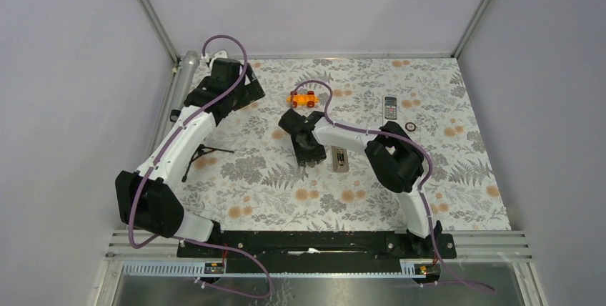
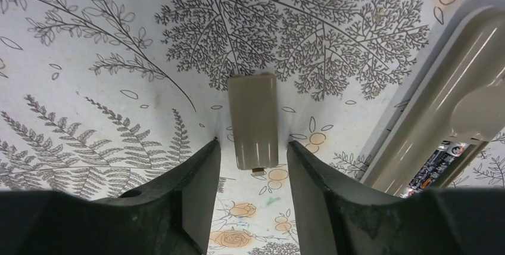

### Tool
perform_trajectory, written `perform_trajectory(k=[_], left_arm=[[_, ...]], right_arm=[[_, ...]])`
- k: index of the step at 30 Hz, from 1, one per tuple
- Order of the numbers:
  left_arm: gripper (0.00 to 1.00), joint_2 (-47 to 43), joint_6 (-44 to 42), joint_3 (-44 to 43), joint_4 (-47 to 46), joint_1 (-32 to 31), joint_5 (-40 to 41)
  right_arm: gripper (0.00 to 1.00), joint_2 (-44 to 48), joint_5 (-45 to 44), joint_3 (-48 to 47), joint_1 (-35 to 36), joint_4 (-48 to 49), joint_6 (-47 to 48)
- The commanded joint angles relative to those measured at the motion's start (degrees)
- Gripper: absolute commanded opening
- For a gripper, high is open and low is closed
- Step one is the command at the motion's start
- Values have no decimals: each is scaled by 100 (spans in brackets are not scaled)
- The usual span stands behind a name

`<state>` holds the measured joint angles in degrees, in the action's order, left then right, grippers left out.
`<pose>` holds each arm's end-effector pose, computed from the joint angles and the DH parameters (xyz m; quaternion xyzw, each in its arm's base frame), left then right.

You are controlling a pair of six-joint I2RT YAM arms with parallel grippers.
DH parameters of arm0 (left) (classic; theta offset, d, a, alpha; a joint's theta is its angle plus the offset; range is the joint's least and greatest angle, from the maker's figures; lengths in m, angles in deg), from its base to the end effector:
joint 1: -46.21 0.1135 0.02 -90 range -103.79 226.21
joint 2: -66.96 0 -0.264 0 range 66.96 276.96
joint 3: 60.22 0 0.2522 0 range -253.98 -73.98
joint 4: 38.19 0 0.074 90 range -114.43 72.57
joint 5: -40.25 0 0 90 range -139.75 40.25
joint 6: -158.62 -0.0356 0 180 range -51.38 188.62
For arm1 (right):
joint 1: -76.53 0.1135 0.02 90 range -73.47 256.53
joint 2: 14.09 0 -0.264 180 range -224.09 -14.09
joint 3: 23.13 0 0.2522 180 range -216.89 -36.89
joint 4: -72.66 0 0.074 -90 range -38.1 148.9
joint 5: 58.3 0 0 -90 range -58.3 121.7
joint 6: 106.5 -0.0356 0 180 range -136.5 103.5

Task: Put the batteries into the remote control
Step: Pick up the battery cover at the center of the board.

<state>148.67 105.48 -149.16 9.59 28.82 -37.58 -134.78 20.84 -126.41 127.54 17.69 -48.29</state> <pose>0.3027 -0.0869 0.3357 -0.1964 0.8827 -0.1039 0.4141 0.2747 0.3287 0.1612 -0.1499 0.9724 0.0307 0.1762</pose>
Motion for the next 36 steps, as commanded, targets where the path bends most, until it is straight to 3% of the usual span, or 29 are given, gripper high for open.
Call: perform_trajectory(k=[1,7,15,21,29,36], left_arm=[[96,-196,-69,3,-295,42,-149],[96,-238,-55,58,-326,51,-196],[96,-310,-78,124,-352,73,-214],[96,-326,-206,169,-407,69,-399],[95,-113,-439,319,-716,69,-1748],[85,757,-401,87,-831,64,-3186]], right_arm=[[52,-151,42,-442,8,-416,-23],[49,-242,99,-436,-39,-378,11],[23,-94,152,-365,-82,-329,-12],[20,423,-284,-505,-118,-690,-20],[20,1354,-266,-170,-673,-1360,-130],[20,1796,-241,565,-1503,-1265,-69]])
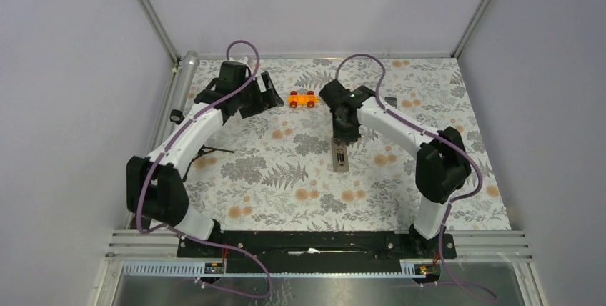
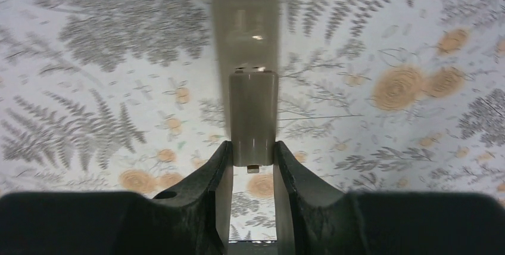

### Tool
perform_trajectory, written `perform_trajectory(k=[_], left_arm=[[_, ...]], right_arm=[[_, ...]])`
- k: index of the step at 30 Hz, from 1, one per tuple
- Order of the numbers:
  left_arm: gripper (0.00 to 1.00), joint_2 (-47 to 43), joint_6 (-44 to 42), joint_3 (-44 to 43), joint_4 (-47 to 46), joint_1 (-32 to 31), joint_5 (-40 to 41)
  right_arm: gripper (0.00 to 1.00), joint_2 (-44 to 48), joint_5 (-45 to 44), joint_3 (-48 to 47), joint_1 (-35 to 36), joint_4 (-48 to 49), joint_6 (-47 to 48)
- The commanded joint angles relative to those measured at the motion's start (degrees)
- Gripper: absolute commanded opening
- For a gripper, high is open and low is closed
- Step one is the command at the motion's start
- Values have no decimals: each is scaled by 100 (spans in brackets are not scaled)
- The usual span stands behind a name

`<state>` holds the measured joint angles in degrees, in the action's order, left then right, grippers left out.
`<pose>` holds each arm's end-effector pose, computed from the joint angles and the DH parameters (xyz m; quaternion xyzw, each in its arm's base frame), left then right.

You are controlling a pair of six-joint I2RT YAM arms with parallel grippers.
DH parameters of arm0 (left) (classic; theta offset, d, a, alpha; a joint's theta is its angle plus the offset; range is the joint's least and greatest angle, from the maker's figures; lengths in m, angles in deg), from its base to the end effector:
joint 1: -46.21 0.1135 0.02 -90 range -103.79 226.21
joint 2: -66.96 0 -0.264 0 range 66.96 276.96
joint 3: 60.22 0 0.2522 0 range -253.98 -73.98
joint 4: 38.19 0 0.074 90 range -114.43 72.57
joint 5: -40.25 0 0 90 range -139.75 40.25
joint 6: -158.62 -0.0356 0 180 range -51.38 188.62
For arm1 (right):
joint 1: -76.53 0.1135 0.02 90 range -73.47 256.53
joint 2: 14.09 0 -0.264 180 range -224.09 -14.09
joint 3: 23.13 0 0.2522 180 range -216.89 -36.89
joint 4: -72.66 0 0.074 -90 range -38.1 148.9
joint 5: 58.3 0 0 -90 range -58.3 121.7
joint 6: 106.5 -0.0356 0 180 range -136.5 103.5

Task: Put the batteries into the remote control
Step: Pick up the battery cover at the center of the board, then adjust the remote control at the center of the board.

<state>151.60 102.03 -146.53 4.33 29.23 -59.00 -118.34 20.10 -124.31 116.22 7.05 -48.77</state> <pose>0.3139 -0.1018 0.3123 -0.0963 0.9019 -0.2428 0.3439 0.2942 0.2349 0.2544 -0.0446 0.9769 0.0278 0.2073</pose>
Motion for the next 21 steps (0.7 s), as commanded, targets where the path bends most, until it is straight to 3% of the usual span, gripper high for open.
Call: perform_trajectory(k=[1,10,21], left_arm=[[84,553,-30,-177,-320,23,-1105],[83,905,-70,-337,-212,20,-1276],[83,900,-54,-255,-112,19,-1253]], right_arm=[[20,158,-200,458,-480,-76,68],[19,-402,-971,875,-734,1112,676],[18,-797,-986,1191,-795,2471,1355]])
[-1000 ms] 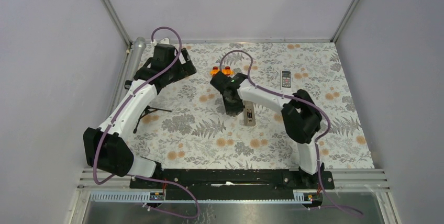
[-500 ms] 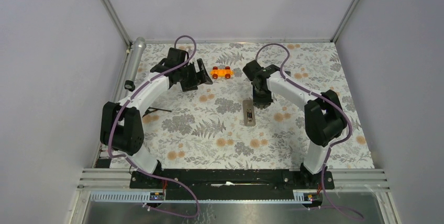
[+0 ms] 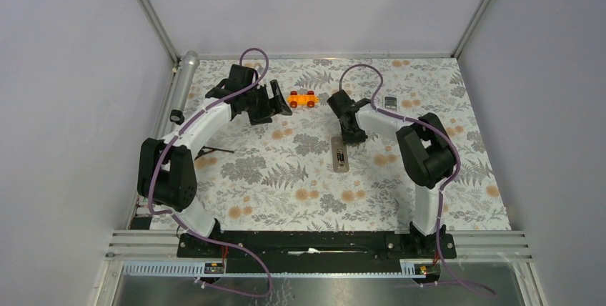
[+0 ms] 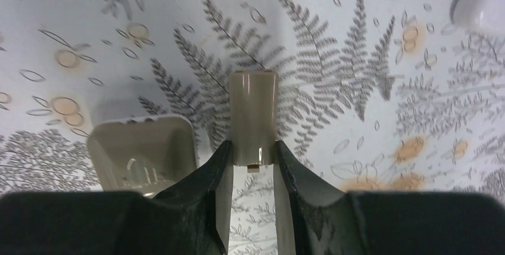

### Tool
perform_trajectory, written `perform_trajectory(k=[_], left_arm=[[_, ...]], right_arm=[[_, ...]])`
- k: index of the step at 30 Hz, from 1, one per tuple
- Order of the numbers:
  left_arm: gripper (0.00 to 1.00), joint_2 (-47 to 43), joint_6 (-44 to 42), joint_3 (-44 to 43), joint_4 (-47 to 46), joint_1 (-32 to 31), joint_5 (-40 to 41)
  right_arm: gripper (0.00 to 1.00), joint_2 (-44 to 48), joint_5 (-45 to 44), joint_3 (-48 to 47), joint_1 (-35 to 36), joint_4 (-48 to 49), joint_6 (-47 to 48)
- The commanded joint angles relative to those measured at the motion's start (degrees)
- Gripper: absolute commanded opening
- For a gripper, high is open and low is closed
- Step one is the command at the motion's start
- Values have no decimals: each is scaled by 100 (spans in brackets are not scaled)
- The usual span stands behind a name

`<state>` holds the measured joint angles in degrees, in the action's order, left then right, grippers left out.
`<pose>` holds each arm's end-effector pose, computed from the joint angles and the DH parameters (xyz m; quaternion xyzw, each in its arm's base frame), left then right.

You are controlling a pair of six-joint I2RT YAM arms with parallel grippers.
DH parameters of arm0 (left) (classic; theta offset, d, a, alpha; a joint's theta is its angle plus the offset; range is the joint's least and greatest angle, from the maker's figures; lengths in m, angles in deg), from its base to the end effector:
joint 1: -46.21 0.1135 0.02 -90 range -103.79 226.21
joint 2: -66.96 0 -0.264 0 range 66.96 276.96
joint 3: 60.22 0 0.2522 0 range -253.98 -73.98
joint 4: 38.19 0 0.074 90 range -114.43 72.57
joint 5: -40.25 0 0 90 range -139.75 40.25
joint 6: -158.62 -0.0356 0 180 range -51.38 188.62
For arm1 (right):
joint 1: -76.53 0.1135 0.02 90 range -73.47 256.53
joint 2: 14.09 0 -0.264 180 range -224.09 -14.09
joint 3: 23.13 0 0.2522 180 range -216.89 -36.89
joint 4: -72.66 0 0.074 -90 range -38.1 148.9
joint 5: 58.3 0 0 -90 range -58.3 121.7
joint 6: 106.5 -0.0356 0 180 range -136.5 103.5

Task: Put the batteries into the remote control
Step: Adjust the remote control at the center of the board.

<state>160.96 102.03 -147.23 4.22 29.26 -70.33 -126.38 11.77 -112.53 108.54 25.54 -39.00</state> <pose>0.3394 -0.1165 0.2647 -0.0708 0.9222 -0.2968 0.2376 0.3365 0.1960 0.1587 -0.0505 0.9691 -0.0732 0.2300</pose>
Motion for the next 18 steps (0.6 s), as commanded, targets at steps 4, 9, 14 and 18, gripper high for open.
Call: perform_trajectory(k=[4,9,14,18], left_arm=[[83,-13,-54,-206,-63,24,-90],[83,10,-71,-211,-48,25,-31],[83,44,-80,-181,-36,26,16],[83,77,-97,-138,-36,34,37]], right_arm=[[16,-111,81,-63,-28,760,466],[14,-132,296,-126,68,807,594],[13,-64,553,-114,288,824,762],[12,66,883,-83,459,893,879]])
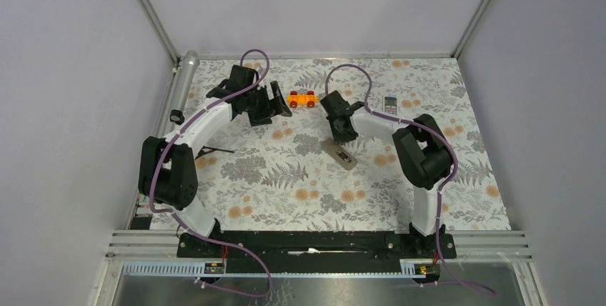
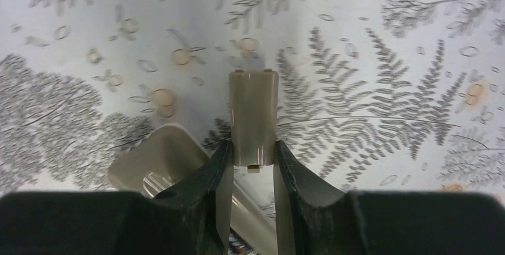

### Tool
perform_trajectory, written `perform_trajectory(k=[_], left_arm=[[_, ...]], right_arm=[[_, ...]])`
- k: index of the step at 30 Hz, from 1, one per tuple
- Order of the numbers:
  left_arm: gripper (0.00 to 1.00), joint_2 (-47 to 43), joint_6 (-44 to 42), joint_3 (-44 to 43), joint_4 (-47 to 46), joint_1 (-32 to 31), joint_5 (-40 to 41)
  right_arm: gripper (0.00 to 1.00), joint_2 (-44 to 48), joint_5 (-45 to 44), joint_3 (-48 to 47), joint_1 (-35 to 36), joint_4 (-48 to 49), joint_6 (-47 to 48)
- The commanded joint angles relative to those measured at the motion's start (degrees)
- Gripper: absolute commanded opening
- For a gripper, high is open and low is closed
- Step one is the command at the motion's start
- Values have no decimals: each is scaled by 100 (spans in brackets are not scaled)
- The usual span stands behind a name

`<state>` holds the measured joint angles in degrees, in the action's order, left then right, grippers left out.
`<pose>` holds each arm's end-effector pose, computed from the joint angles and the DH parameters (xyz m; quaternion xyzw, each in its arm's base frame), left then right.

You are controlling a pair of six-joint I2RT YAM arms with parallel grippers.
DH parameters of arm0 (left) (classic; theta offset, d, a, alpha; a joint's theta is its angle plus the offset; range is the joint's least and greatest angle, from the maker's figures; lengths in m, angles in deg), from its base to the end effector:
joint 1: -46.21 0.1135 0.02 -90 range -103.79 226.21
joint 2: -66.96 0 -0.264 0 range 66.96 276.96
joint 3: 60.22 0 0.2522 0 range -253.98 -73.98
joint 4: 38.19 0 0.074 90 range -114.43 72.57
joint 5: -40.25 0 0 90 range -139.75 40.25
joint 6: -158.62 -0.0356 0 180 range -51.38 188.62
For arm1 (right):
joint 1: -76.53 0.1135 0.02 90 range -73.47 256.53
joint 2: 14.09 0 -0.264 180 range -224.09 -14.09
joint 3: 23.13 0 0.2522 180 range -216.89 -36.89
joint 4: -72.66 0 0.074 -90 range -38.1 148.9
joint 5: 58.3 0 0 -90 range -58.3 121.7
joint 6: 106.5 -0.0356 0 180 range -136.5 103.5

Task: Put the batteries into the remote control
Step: Adjust the remote control at the center of the board.

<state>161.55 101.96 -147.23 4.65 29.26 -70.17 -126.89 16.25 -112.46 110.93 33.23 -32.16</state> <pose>0.3403 -0.1167 0.2606 -0.0726 0.9251 -0.2926 0.2308 0.3379 0.2198 0.1600 -0.1258 0.9556 -0.0202 0.2657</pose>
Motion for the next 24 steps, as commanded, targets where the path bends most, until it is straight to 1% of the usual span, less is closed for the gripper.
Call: perform_trajectory(k=[1,3,5,9,11,14,16,19,20,21,24], left_arm=[[83,23,-91,-130,-80,34,28],[83,57,-99,-128,-83,46,34],[83,78,-100,-121,-78,49,30],[83,91,-123,-97,-79,61,56],[83,92,-145,-76,-78,78,61],[83,103,-148,-29,-114,94,5],[83,133,-146,-14,-135,96,-121],[83,177,-93,52,-159,96,-267],[83,189,-57,83,-190,95,-320],[83,215,-37,105,-231,98,-369],[83,297,2,111,-258,90,-464]], right_arm=[[12,149,497,-85,252,132,236],[11,177,495,-111,286,65,222],[10,147,193,-267,266,-214,164],[9,251,25,-491,94,-565,394],[9,448,335,-456,-43,-588,784],[9,708,1190,-385,-134,-711,1615],[9,802,1297,-347,-143,-815,1857],[9,713,732,-347,-236,-1014,1608],[9,677,574,-292,-314,-1027,1370],[9,656,386,-205,-401,-997,1241],[8,705,188,117,-530,-732,1016]])
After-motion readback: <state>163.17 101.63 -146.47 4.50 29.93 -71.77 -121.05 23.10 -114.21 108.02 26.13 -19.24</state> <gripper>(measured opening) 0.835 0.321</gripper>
